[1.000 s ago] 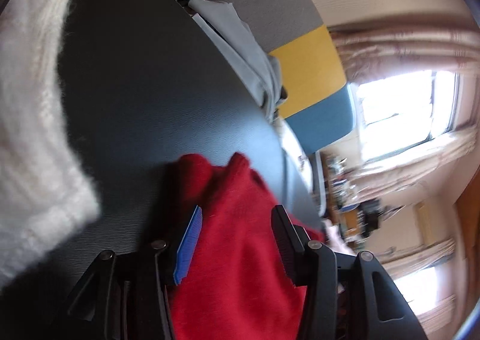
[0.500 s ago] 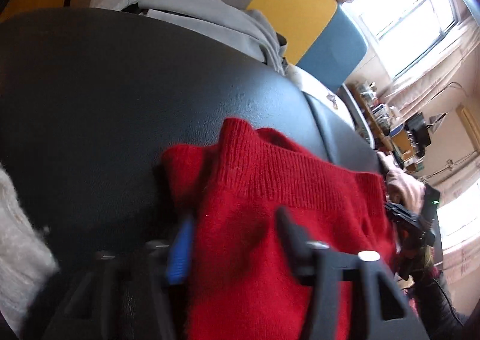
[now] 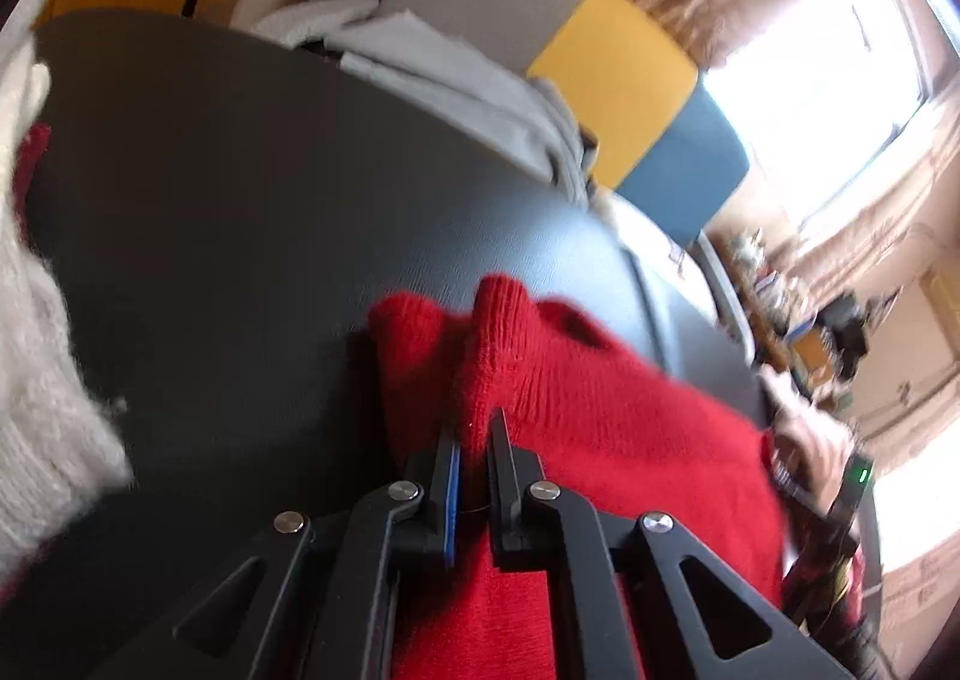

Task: Fold clothes
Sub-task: 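Release the sweater with both tools and lift the bundle with the right tool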

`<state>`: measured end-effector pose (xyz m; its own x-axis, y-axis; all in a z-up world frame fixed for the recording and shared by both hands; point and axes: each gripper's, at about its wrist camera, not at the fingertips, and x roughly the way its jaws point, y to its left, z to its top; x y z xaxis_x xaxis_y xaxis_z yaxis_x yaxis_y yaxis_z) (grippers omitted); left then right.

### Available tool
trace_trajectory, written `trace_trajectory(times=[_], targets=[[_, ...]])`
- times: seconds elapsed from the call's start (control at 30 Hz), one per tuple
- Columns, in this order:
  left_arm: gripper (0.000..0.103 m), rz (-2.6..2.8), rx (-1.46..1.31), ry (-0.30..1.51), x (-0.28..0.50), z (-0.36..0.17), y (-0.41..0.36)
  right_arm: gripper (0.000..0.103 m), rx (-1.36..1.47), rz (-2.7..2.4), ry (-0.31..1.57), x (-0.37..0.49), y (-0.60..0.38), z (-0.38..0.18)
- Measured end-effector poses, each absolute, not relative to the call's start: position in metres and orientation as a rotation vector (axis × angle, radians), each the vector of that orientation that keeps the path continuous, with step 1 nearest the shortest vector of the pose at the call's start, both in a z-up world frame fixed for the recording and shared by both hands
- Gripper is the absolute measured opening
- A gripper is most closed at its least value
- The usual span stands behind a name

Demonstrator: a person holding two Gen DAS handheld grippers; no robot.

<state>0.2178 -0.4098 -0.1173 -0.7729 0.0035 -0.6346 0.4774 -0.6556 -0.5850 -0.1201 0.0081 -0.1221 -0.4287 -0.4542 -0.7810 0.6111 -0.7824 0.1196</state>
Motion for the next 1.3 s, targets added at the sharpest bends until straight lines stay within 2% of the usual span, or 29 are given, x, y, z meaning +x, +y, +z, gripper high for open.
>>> trace_trajectory(times=[0.17,0.23,0.3,0.37,0.4,0.5,0.57,0.63,0.87,1.03,1.13,1.23,1.3], targets=[[0.01,-2.413,0.972,1.01,0.208,-0.125,-0.409,0.009,1.148,-2.243,0.174,-0.12,0.02,-0.123],[0.022,-2.368,1.012,0.981,0.206,-0.135,-0.408,0.009,1.149,-2.242,0.182,-0.119,0.02,-0.13],[0.028,-2.333,0.953,0.964,0.216,-0.127,-0.406,0.01,1.153,-2.235,0.173,-0.118,0.021,-0.126],[0.028,-2.32,0.852,0.925,0.231,-0.11,-0.399,0.023,1.151,-2.206,0.144,-0.117,0.025,-0.121],[0.03,-2.322,0.803,0.903,0.238,-0.101,-0.394,0.025,1.152,-2.187,0.119,-0.116,0.03,-0.118],[0.032,-2.409,0.732,0.835,0.241,-0.077,-0.366,0.043,1.124,-2.118,-0.016,-0.106,0.055,-0.109],[0.036,-2.501,0.742,0.783,0.226,-0.069,-0.342,0.065,1.116,-2.036,-0.131,-0.096,0.078,-0.105],[0.044,-2.635,0.819,0.699,0.199,-0.065,-0.302,0.066,1.133,-1.929,-0.212,-0.083,0.098,-0.106],[0.047,-3.03,1.166,0.432,0.094,-0.075,-0.157,0.072,1.204,-1.692,-0.226,-0.037,0.127,-0.13],[0.047,-3.123,1.402,0.25,0.068,-0.091,-0.083,0.073,1.185,-1.593,-0.262,-0.029,0.133,-0.139],[0.046,-3.13,1.646,0.313,0.069,-0.113,-0.058,0.075,1.133,-1.486,-0.294,-0.026,0.134,-0.133],[0.045,-3.192,1.645,0.31,0.098,-0.125,-0.046,0.079,1.115,-1.408,-0.263,-0.027,0.125,-0.13],[0.045,-3.19,1.674,0.448,0.105,-0.127,-0.055,0.081,1.116,-1.373,-0.221,-0.03,0.114,-0.13]])
